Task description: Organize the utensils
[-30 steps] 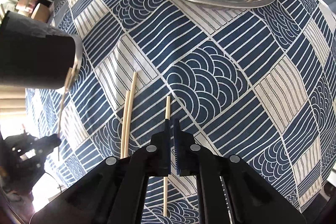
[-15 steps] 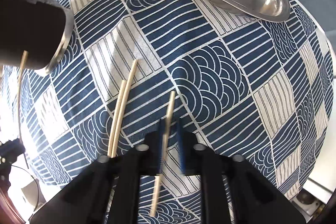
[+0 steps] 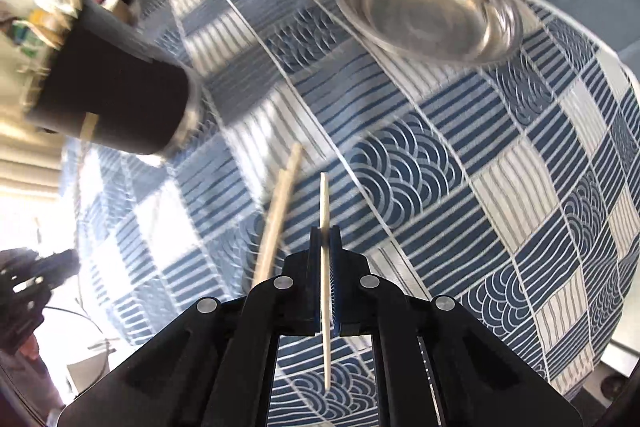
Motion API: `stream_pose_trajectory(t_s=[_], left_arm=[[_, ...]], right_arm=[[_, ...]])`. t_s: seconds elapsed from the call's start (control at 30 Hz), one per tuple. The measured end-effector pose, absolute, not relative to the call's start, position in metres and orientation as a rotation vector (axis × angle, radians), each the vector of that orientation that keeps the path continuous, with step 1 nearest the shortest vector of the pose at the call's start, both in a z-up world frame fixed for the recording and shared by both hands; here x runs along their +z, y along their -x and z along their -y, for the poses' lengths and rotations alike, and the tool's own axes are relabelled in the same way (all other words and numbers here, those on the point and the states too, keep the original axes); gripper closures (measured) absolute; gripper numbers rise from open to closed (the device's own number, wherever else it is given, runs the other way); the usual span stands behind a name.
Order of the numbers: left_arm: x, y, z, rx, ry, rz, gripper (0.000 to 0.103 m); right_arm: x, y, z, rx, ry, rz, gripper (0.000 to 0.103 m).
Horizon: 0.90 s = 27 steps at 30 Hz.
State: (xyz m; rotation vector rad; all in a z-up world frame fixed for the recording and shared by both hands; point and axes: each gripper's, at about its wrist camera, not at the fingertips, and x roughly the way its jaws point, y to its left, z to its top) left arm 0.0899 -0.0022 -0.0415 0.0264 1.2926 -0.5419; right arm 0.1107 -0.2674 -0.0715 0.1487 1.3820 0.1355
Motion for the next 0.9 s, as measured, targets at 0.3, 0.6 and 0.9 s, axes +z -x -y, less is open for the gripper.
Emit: stream_pose_trajectory(t_s=[0.3,0.6,0.9], left_arm=[[-0.001,-0.076,0.003,-0.541,-0.072,-1.211,0.098],[0.006,-0.056,-0.003,-0.511,-0.047,-1.203,0.098],[0.019,-0.046,-0.018,-0.475,0.004,-1.168,0.098]], right_arm=[[-0.018,-0.123,0.250,0.255,-0.129,-1.244,0.102],[-0.096,-0.135,0.253,0.145,-0.082,-1.409,0.097],[-0.145,-0.132,0.252,0.101,-0.032,-1.554,0.084]])
